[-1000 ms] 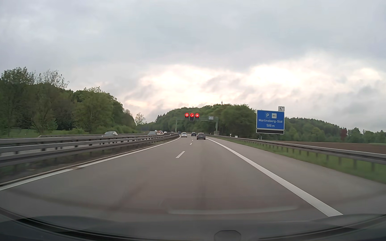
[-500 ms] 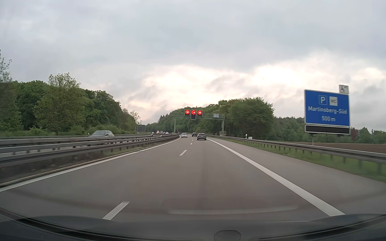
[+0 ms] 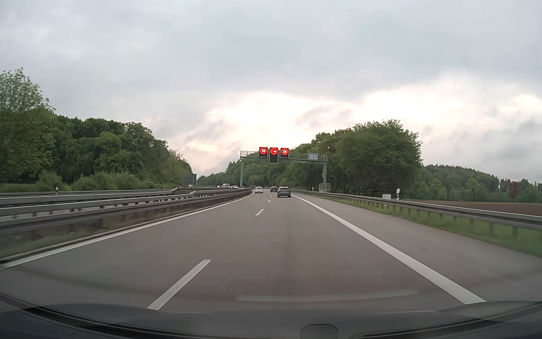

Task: Follow the waypoints while adhering to traffic rules and regulations

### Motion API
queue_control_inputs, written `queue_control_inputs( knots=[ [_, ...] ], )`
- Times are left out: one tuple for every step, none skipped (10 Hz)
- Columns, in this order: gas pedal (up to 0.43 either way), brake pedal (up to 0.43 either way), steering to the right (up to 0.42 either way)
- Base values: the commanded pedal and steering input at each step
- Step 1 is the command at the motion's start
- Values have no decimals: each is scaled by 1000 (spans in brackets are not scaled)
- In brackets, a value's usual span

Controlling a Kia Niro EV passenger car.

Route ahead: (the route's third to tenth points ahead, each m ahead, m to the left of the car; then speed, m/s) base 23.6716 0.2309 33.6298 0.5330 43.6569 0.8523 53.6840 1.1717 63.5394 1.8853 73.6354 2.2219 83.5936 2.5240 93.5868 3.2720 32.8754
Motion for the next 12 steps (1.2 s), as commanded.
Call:
queue_control_inputs(
  knots=[
    [350,0,-8],
    [350,0,-8],
    [358,0,-9],
    [370,0,-8],
    [370,0,-9],
    [370,0,-9],
    [370,0,-9],
    [370,0,-8],
    [370,0,-9],
    [370,0,-8],
    [370,0,-9],
    [370,0,-9]
  ],
)
